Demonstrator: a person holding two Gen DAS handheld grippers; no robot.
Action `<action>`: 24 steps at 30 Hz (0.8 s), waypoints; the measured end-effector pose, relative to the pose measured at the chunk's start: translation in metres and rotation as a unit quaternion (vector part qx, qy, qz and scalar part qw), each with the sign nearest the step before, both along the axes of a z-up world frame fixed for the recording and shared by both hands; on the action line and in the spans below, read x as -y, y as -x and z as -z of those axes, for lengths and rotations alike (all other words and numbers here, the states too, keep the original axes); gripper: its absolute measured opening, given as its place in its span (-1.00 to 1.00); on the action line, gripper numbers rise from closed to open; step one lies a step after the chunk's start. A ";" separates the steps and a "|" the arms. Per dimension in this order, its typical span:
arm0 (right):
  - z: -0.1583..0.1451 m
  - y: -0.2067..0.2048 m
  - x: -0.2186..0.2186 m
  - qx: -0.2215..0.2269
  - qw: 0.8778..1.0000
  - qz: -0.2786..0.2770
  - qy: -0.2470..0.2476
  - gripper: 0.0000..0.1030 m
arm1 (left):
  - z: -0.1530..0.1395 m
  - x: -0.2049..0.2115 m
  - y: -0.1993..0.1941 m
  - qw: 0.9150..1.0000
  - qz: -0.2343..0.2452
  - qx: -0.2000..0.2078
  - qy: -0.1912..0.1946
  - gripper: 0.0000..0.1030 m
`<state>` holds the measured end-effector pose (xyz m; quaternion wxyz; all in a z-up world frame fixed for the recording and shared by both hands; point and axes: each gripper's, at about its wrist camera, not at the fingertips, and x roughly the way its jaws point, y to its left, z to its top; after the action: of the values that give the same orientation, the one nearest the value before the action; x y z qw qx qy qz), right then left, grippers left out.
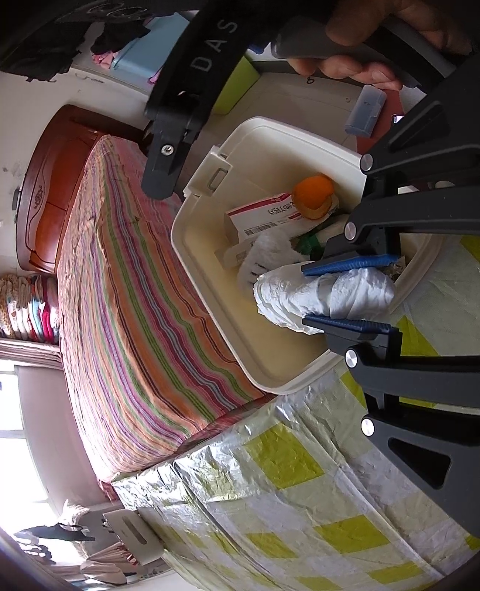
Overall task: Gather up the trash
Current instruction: 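Lower the white tissue into the cream bin and open the left tool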
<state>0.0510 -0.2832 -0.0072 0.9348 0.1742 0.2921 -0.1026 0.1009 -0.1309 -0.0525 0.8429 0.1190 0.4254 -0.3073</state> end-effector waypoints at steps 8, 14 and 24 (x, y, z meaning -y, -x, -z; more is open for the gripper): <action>0.000 0.001 -0.001 0.001 1.000 -0.002 0.004 0.50 | -0.011 -0.002 0.012 0.999 -0.006 0.049 0.006 0.33; 0.003 0.005 -0.001 -0.003 1.000 -0.002 0.016 0.51 | -0.019 -0.010 0.017 0.997 -0.019 0.081 -0.006 0.38; -0.010 0.028 -0.023 0.026 0.999 0.010 0.031 0.62 | -0.021 -0.034 0.031 0.992 -0.050 0.111 -0.031 0.38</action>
<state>0.0230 -0.2598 0.0028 0.9461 0.1506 0.2623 -0.1161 0.0696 -0.0973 -0.0313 0.8948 0.1574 0.3444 -0.2365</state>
